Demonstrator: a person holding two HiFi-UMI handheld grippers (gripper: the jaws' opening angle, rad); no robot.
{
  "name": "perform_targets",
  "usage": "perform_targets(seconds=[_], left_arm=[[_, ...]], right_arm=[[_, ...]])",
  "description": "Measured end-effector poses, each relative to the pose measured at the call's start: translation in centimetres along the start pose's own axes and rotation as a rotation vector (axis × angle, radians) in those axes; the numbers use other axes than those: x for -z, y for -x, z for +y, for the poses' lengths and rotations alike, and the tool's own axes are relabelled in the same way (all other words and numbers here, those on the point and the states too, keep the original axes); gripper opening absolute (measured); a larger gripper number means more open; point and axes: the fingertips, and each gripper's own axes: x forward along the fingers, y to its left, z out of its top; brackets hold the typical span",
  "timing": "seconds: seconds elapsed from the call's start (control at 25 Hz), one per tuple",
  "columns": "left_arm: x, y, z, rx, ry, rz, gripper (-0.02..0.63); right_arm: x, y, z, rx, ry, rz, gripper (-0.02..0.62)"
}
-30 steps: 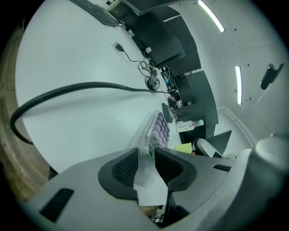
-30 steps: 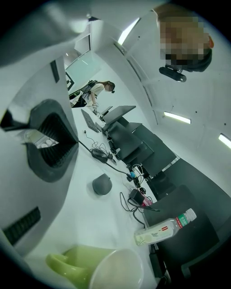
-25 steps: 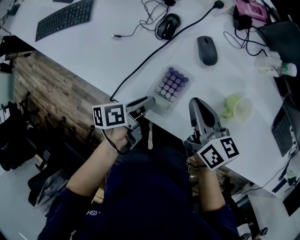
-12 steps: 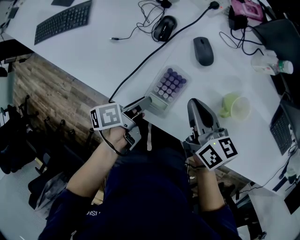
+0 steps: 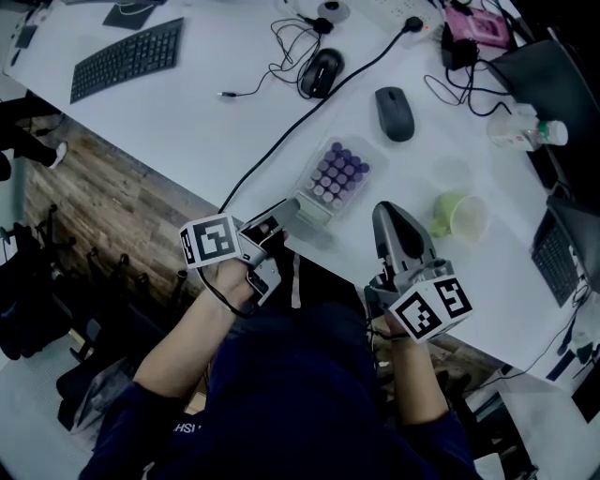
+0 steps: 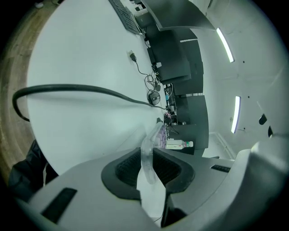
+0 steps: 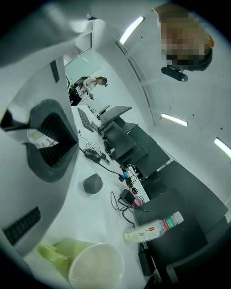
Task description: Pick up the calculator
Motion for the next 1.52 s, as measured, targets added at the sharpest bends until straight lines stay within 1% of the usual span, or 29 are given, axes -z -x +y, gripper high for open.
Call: perform_targets(seconds=[0.12,0.28,0.88,1.08,1.52], left_arm=[[-0.6,0.1,-1.2,0.03,0.006,-0.017,0.098],[-1.7,0.4,-2.7,0.049,-0.016,-0.03,0.098],[-7.3,1.8,-11.5,0.21,-0.091,-0.1,0.098],[-9.1,2.2,-14.5,0.257,-0.129,-0.108,0.098],[-11.0,3.3,-21.5,0.388,-0.162,-0.107,0.098]], right_arm=[[-0.9,0.2,0.4,0.004,0.013,-0.014,0.005],[-2.3,0.3,1.1,0.007,0.033,-0.035,0.005],[-8.6,0.6,4.7,0.008,0.107,-0.138,0.005],[-10.9,0.7,6.0,0.006,0.132,-0.181,0.005],[-15.2,1.7,8.7,0.024,0.181,-0.266,0.005]])
